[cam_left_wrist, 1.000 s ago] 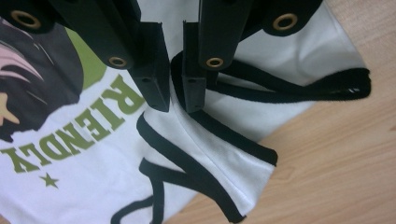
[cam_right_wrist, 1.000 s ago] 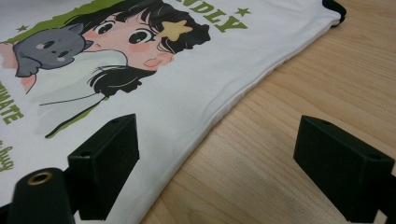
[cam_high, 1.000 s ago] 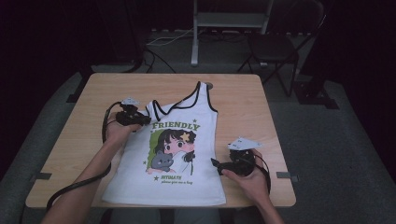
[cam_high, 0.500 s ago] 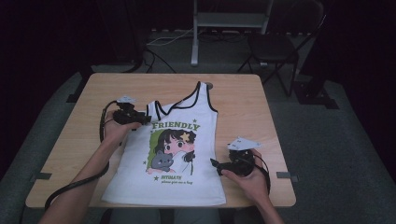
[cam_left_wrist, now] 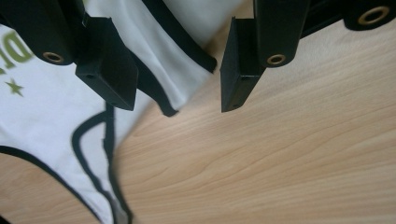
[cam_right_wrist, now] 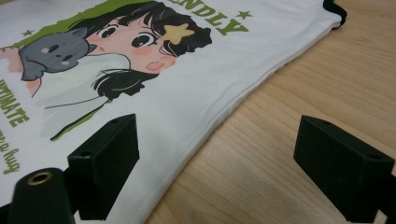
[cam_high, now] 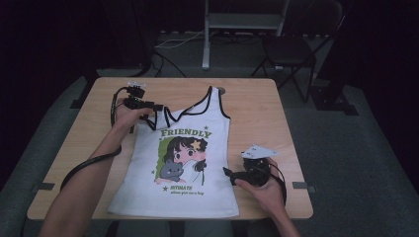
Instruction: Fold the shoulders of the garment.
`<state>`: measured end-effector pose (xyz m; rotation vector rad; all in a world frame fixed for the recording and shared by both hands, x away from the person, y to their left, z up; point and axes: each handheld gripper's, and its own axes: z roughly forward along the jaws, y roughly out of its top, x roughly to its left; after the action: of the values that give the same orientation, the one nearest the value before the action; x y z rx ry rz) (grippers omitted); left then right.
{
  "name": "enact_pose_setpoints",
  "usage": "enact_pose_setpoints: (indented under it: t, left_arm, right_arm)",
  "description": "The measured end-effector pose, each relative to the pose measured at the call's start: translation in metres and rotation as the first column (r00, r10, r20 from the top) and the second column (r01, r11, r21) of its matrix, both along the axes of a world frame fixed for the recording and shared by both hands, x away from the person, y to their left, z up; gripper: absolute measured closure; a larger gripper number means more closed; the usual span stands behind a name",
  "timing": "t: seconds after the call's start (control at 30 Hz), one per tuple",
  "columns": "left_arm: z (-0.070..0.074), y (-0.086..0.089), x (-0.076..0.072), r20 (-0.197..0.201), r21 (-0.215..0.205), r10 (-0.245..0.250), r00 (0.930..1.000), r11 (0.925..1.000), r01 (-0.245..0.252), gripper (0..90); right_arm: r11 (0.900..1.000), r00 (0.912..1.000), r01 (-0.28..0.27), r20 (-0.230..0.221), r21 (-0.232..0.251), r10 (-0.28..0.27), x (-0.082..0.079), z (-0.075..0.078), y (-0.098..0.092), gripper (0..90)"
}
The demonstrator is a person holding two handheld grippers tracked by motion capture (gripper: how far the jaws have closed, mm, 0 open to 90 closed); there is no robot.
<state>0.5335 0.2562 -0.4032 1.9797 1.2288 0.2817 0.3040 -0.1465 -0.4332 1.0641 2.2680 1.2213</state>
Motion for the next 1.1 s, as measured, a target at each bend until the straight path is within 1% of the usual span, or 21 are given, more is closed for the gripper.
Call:
enact_pose_setpoints:
  t: [0.07,0.17,0.23,0.27,0.33,0.4,0.43,0.5,0.53,0.6,0.63,0.67,0.7,0.77,0.83,0.87,0.97,1.0,1.03,1.07,1.1]
  left_arm:
    - [-0.004,-0.001,0.004,-0.017,0.004,0.005,0.9998,1.0000,-0.005,47.0]
    - [-0.009,-0.001,0.008,-0.026,0.023,-0.002,0.9997,0.9997,0.002,47.0]
    - [-0.012,-0.001,0.010,-0.038,0.007,-0.006,0.9992,1.0000,0.006,48.0]
    - [-0.014,-0.001,0.010,-0.043,0.007,-0.014,0.9990,0.9999,0.014,48.7]
    - [-0.017,-0.002,0.011,-0.054,0.004,-0.024,0.9982,0.9997,0.024,52.8]
    - [-0.019,-0.002,0.010,-0.057,-0.015,-0.032,0.9979,0.9994,0.031,59.1]
    - [-0.019,-0.002,0.010,-0.057,-0.020,-0.043,0.9974,0.9989,0.042,62.6]
    - [-0.018,-0.001,0.008,-0.045,-0.032,-0.051,0.9977,0.9982,0.050,70.4]
    - [-0.016,0.000,0.008,-0.040,-0.050,-0.057,0.9976,0.9972,0.055,73.1]
    - [-0.012,0.000,0.005,-0.032,-0.067,-0.066,0.9973,0.9957,0.063,77.0]
    - [-0.011,-0.001,0.004,-0.025,-0.063,-0.072,0.9971,0.9955,0.070,78.5]
    - [-0.009,-0.001,0.003,-0.021,-0.057,-0.081,0.9965,0.9952,0.080,79.1]
    - [-0.006,-0.001,0.001,-0.013,-0.060,-0.083,0.9964,0.9948,0.082,79.6]
    - [-0.002,-0.001,-0.003,-0.001,-0.068,-0.091,0.9958,0.9935,0.091,80.3]
    - [0.002,0.000,-0.007,0.009,-0.089,-0.095,0.9955,0.9915,0.095,80.5]
    - [0.004,0.000,-0.010,0.017,-0.089,-0.100,0.9949,0.9909,0.101,80.5]
    - [0.010,-0.001,-0.021,0.043,-0.108,-0.116,0.9924,0.9869,0.120,80.5]
    - [0.013,-0.002,-0.029,0.058,-0.106,-0.133,0.9894,0.9847,0.139,80.5]
    - [0.013,-0.002,-0.029,0.058,-0.106,-0.133,0.9894,0.9847,0.139,80.5]
    - [0.014,-0.002,-0.033,0.063,-0.099,-0.142,0.9879,0.9840,0.148,80.5]
    - [0.014,-0.002,-0.037,0.068,-0.102,-0.148,0.9866,0.9826,0.155,80.5]
  right_arm:
    - [1.000,1.0000,-0.002,0.003,0.001,0.002,0.000,0.001,0.000,13.7]
    - [1.000,1.0000,-0.003,0.001,0.003,0.003,0.000,0.000,0.000,13.6]
    - [1.000,1.0000,-0.005,-0.003,0.002,0.005,0.000,0.000,0.000,13.6]
    - [1.000,1.0000,-0.004,-0.006,0.001,0.004,0.000,0.000,0.000,13.6]
    - [1.000,1.0000,-0.008,-0.004,-0.001,0.008,0.001,-0.001,0.000,13.7]
    - [1.000,0.9999,-0.009,-0.006,-0.001,0.009,0.000,-0.001,0.001,13.6]
    - [1.000,0.9999,-0.009,-0.005,-0.002,0.009,0.000,-0.001,0.001,13.6]
    - [1.000,1.0000,-0.005,-0.005,-0.002,0.005,0.000,-0.001,0.001,13.7]
    - [1.000,1.0000,-0.004,-0.006,-0.003,0.004,0.000,-0.001,0.000,13.7]
    - [1.000,1.0000,-0.002,-0.006,-0.003,0.002,0.000,-0.001,0.000,13.7]
    - [1.000,1.0000,-0.003,-0.005,-0.004,0.002,0.000,-0.001,0.000,13.7]
    - [1.000,1.0000,-0.003,-0.006,-0.004,0.003,0.000,-0.001,0.001,13.7]
    - [1.000,1.0000,-0.004,-0.005,-0.006,0.004,0.000,-0.001,0.001,13.7]
    - [1.000,1.0000,-0.006,-0.003,-0.007,0.006,0.000,-0.001,0.001,13.7]
    - [1.000,1.0000,-0.004,-0.004,-0.008,0.004,0.000,-0.002,0.001,13.7]
    - [1.000,1.0000,-0.003,-0.006,-0.006,0.003,0.000,-0.002,0.001,13.7]
    - [1.000,1.0000,-0.007,-0.002,-0.010,0.007,-0.001,-0.001,0.002,13.7]
    - [1.000,1.0000,-0.007,-0.003,-0.010,0.007,-0.001,-0.001,0.002,13.7]
    - [1.000,1.0000,-0.007,-0.003,-0.010,0.007,-0.001,-0.001,0.002,13.7]
    - [1.000,1.0000,-0.007,-0.001,-0.010,0.007,-0.001,-0.001,0.001,13.7]
    - [1.000,1.0000,-0.007,-0.002,-0.010,0.007,-0.001,-0.001,0.002,13.7]
